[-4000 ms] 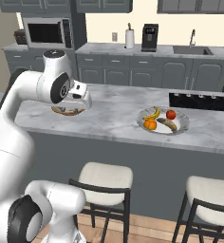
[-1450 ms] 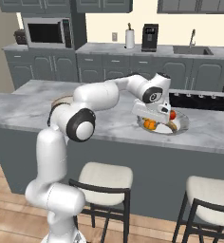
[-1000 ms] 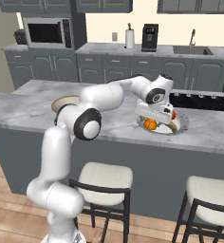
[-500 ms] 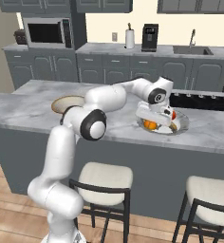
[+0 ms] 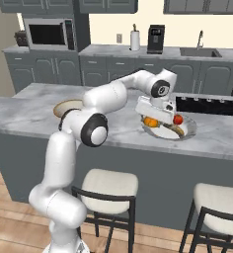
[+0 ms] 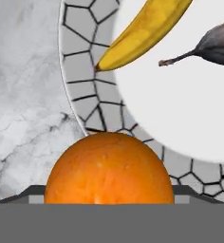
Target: Take the fruits from the plate on the dining counter and place two fruits in each bowl.
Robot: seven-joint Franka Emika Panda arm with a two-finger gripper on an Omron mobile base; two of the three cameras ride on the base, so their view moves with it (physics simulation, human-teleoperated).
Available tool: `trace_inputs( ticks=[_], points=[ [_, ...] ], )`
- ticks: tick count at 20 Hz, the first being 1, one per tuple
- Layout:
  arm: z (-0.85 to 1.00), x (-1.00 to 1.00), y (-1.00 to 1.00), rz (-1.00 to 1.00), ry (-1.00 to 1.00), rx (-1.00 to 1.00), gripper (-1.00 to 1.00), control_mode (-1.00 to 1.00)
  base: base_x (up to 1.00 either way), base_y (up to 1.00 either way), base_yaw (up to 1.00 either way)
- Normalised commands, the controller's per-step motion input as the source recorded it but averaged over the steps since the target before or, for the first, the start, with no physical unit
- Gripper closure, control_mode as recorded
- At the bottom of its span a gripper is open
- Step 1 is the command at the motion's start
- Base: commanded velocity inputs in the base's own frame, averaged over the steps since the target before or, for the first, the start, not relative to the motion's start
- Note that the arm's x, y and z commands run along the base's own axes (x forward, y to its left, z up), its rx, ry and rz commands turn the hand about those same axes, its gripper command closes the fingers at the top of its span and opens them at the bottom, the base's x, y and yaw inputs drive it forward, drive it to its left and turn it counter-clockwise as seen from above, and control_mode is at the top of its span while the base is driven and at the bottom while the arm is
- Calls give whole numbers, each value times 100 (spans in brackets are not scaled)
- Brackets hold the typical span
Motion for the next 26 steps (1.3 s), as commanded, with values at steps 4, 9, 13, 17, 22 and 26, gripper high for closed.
trace_inputs(
  ticks=[4,9,13,17,22,26],
  points=[
    [14,-32,100,14,9,0,100,-100,0,0,0],
    [9,-36,100,15,12,0,100,-100,0,0,0],
    [36,-35,99,17,7,6,100,-100,0,0,0],
    [45,-24,93,22,4,7,100,-100,0,0,0],
    [35,-1,88,24,-1,2,100,-100,0,0,0],
    [12,0,89,15,-24,0,100,-100,0,0,0]
  ],
)
